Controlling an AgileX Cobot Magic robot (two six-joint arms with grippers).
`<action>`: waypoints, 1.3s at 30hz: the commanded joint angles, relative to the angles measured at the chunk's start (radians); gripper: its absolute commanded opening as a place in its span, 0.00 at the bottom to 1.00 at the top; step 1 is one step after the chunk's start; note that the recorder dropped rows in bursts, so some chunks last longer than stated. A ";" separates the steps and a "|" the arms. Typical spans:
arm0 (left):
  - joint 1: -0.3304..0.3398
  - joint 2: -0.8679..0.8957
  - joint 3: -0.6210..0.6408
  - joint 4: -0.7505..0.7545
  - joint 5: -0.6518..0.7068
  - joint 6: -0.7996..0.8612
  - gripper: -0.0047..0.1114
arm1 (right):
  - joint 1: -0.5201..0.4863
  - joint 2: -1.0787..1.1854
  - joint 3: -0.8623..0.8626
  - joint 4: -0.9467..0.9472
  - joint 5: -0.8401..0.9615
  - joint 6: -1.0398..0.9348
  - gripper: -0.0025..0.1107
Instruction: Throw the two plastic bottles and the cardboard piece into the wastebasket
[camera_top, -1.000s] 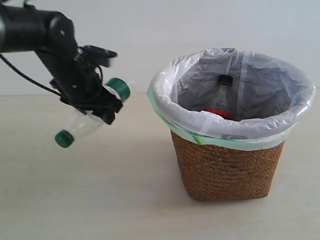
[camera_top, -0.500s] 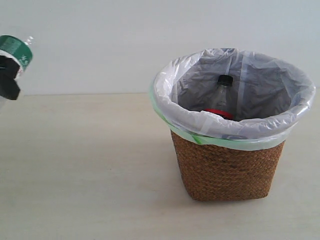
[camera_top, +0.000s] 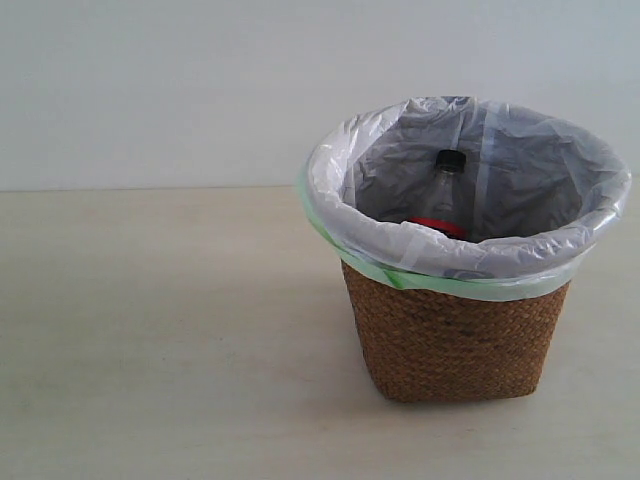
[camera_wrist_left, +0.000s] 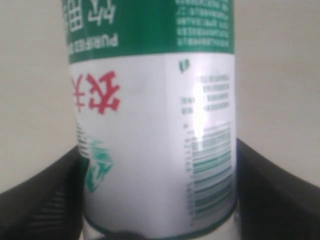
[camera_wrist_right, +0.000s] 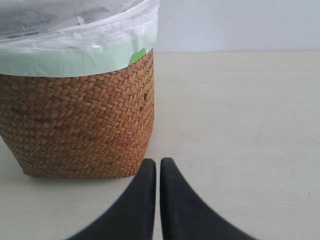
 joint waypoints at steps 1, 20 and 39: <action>0.003 0.050 0.005 0.000 -0.024 0.023 0.07 | -0.005 -0.004 -0.001 -0.005 -0.006 -0.004 0.02; -0.358 0.458 -0.624 -1.697 -0.199 0.863 0.83 | -0.005 -0.004 -0.001 -0.005 -0.006 -0.004 0.02; -0.258 0.459 -0.653 -0.648 0.118 0.220 0.76 | -0.005 -0.004 -0.001 -0.005 -0.006 -0.004 0.02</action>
